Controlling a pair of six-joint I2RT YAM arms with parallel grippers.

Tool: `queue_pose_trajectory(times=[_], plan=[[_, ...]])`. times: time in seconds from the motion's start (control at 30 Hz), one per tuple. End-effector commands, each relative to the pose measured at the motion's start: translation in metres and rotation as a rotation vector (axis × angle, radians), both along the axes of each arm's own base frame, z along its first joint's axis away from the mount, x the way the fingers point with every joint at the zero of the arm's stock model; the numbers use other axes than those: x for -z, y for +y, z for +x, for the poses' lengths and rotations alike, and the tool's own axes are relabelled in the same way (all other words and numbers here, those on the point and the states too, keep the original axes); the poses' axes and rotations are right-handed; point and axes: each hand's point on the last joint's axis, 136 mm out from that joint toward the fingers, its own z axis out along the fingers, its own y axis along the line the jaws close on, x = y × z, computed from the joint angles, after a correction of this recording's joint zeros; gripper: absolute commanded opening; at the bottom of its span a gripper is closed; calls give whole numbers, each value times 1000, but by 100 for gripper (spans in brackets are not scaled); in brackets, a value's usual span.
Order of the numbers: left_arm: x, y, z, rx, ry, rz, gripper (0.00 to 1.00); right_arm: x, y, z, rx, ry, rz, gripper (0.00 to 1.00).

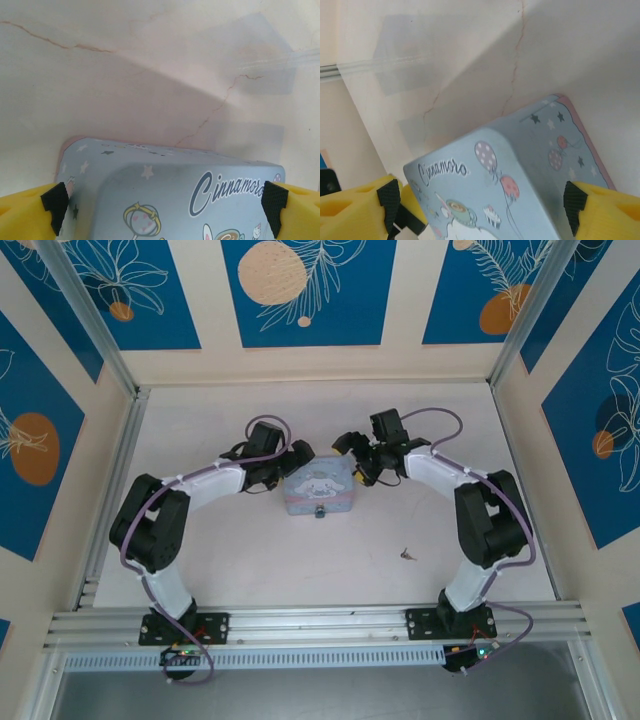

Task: Unlock the padlock with the key

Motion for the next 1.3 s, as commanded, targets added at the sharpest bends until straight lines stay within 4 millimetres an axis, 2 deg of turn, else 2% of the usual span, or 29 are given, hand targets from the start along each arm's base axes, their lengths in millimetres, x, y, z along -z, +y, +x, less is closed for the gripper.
queue_pose_trajectory(times=[0.0,0.1,0.27,0.4,0.6,0.77,0.97,1.13,1.27], plan=[[-20,10,4,32,-64,-35,100,-29,-21,-12,0,-71,-39,88],[-30,28,5,23,-86,-20,100,-29,-44,-39,-14,-41,-137,87],[-40,49,-10,21,-76,22,100,-1,-84,-90,7,86,-238,86],[-45,49,-33,44,-34,-11,100,24,-106,-128,24,177,-292,83],[-49,41,-66,63,-24,-83,100,56,-130,-167,59,288,-369,78],[-52,28,-89,96,-23,-103,100,75,-131,-184,70,351,-359,76],[-50,26,-107,100,-13,-112,100,85,-123,-196,33,394,-358,74],[-48,29,-114,93,-14,-115,100,83,-107,-210,-18,408,-367,73],[-50,31,-117,87,-18,-118,100,76,-82,-215,-53,380,-335,70]])
